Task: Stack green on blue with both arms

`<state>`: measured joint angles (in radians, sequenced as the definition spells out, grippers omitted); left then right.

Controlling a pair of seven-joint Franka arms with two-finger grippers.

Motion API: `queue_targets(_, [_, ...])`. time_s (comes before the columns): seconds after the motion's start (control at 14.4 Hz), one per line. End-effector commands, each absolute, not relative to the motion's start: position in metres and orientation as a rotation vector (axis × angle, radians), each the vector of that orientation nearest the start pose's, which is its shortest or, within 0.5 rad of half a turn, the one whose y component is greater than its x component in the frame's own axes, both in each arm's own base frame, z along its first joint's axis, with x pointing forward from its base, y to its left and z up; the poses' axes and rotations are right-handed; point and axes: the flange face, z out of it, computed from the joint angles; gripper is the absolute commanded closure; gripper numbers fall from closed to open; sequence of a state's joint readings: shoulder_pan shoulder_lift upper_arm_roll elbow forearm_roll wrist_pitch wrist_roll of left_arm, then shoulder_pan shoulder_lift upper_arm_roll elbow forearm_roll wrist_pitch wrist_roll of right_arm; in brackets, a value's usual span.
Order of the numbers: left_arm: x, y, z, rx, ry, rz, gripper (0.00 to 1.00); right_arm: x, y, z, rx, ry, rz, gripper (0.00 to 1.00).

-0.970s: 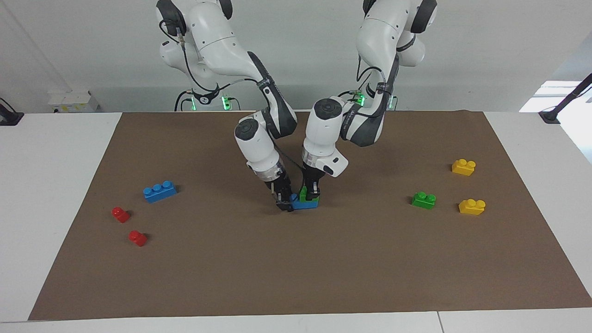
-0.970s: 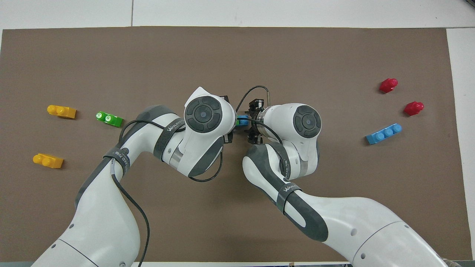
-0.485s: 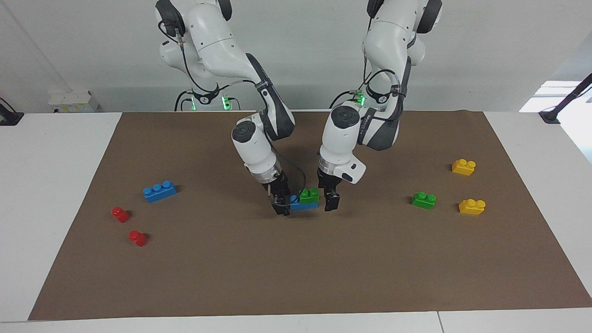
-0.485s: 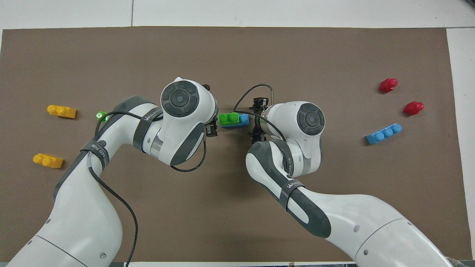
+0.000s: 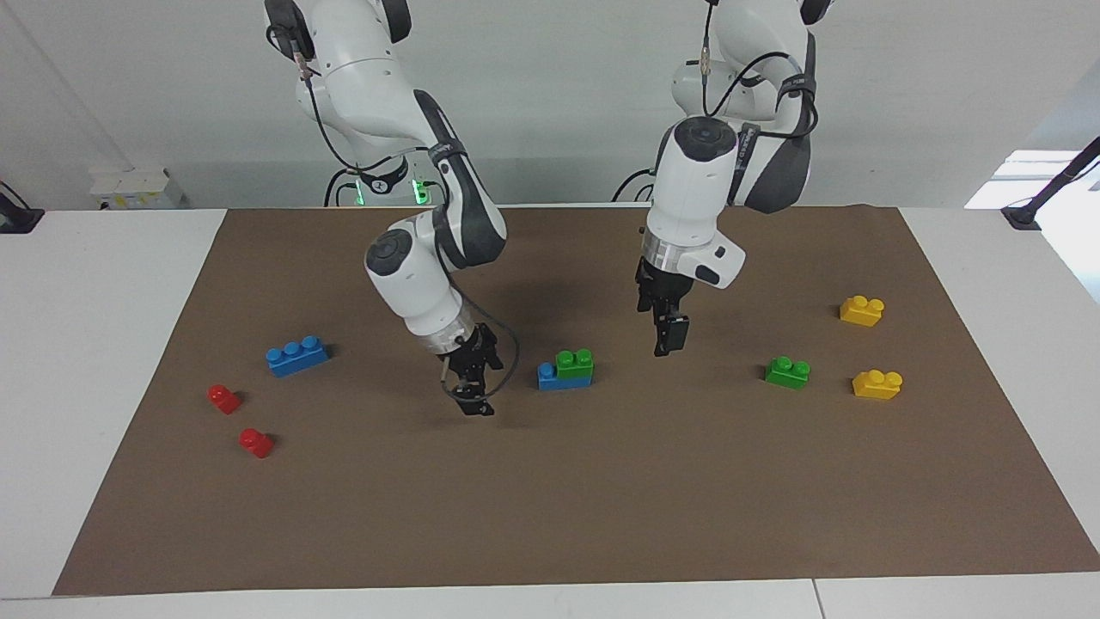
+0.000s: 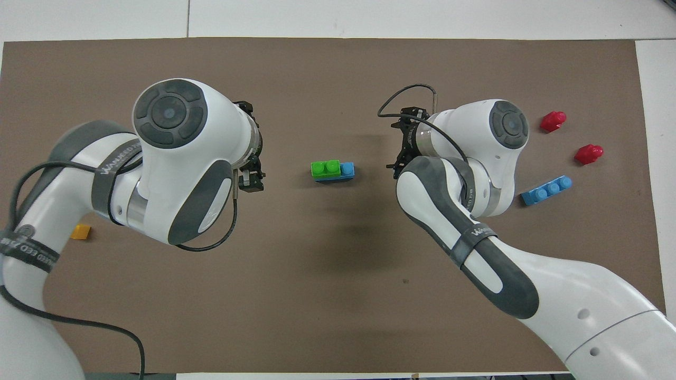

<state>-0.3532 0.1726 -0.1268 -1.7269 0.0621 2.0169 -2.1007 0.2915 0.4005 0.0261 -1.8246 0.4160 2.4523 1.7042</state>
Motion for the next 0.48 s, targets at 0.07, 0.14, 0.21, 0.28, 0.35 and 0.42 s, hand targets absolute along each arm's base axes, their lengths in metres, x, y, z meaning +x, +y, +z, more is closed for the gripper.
queue_targets(0.07, [0.539,-0.211,0.532,2.337,2.049,0.137,0.00,0.642,0.135,0.399,-2.064,1.826,0.087,0.00])
queue_targets(0.14, [0.536,-0.190,0.544,2.385,2.009,0.141,0.00,0.642,0.119,0.415,-2.170,1.726,0.034,0.00])
queue_targets(0.21, [0.534,-0.169,0.555,2.425,1.981,0.139,0.00,0.640,0.099,0.429,-2.295,1.620,-0.023,0.00])
queue_targets(0.28, [0.535,-0.147,0.561,2.470,1.944,0.134,0.00,0.635,0.083,0.447,-2.418,1.503,-0.083,0.00])
queue_targets(0.35, [0.536,-0.131,0.563,2.531,1.886,0.122,0.00,0.630,0.071,0.462,-2.532,1.378,-0.135,0.00])
queue_targets(0.42, [0.538,-0.116,0.564,2.591,1.823,0.111,0.00,0.626,0.059,0.474,-2.625,1.252,-0.176,0.00])
